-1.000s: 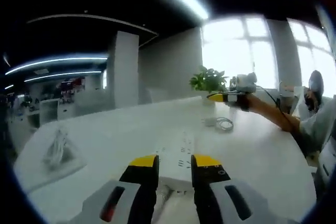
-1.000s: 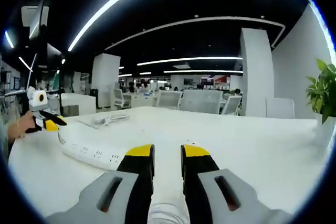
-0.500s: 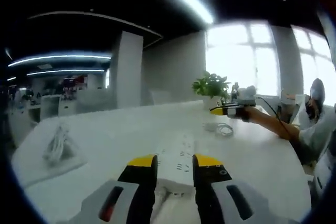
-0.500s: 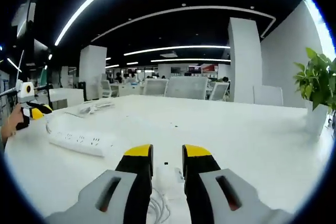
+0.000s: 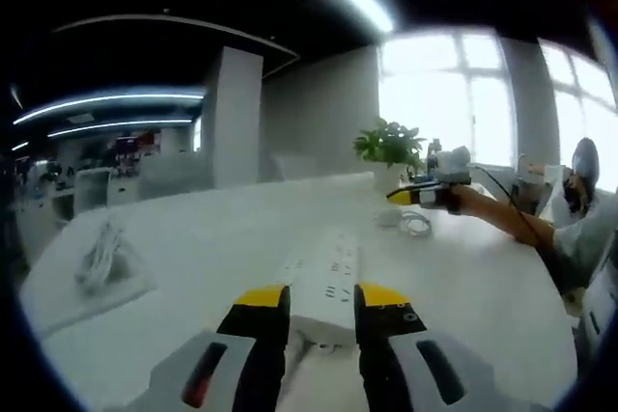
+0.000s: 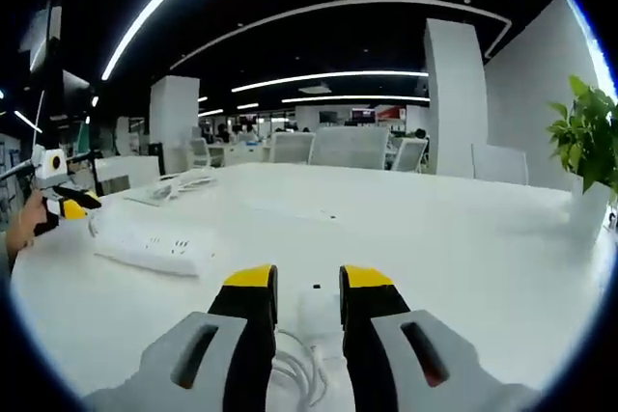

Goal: Straighten the power strip on the desk, plug the charger into it

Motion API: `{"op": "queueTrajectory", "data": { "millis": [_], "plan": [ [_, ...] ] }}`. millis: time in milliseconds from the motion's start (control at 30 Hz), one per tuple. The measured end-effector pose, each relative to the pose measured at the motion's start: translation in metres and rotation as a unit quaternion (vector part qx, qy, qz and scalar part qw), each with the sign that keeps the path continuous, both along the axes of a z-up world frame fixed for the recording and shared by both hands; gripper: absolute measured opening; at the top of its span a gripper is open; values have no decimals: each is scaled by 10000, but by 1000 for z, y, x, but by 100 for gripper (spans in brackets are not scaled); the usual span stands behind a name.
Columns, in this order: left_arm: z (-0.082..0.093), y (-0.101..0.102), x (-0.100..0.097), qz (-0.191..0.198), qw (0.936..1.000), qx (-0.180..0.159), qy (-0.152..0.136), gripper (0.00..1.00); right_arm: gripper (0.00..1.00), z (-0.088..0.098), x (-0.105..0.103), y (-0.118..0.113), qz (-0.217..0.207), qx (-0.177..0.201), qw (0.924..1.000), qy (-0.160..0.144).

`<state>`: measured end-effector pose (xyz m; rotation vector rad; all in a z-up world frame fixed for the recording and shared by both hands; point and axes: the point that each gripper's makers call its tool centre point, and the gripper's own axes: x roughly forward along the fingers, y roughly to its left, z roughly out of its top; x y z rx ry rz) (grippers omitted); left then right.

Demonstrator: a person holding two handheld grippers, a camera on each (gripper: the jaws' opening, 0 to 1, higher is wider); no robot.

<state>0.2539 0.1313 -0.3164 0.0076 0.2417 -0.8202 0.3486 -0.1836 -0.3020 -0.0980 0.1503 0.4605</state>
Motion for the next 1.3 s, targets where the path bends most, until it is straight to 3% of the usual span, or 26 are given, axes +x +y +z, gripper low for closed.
{"op": "queueTrajectory", "data": {
  "millis": [100, 233, 333, 500, 667, 833, 1067, 1300],
  "plan": [
    [-4, -2, -3, -78, 9999, 23, 104, 27, 24, 12, -7, 26, 415, -102, 9986, -316],
    [-8, -6, -6, -171, 9997, 41, 171, 27, 24, 12, -15, 49, 762, 28, 9967, -291],
    [-13, -8, -7, -197, 9995, 129, 213, 27, 24, 3, -15, 60, 964, 4, 9951, -233],
    [-23, -10, -12, -259, 9988, 238, 350, 27, 23, -25, -23, 96, 1609, -434, 9860, 9],
    [-31, -13, -17, -359, 9976, 362, 468, 26, 23, -39, -29, 126, 2041, -424, 9780, 115],
    [-33, -15, -20, -406, 9973, 339, 514, 26, 23, -48, -26, 134, 2088, -647, 9756, 185],
    [-33, -11, -21, -340, 9970, 420, 556, 26, 23, -47, -19, 132, 1898, -518, 9802, 218],
    [-41, -14, -24, -352, 9959, 496, 671, 26, 24, -48, -17, 137, 1966, -399, 9792, 318]
  ]
}}
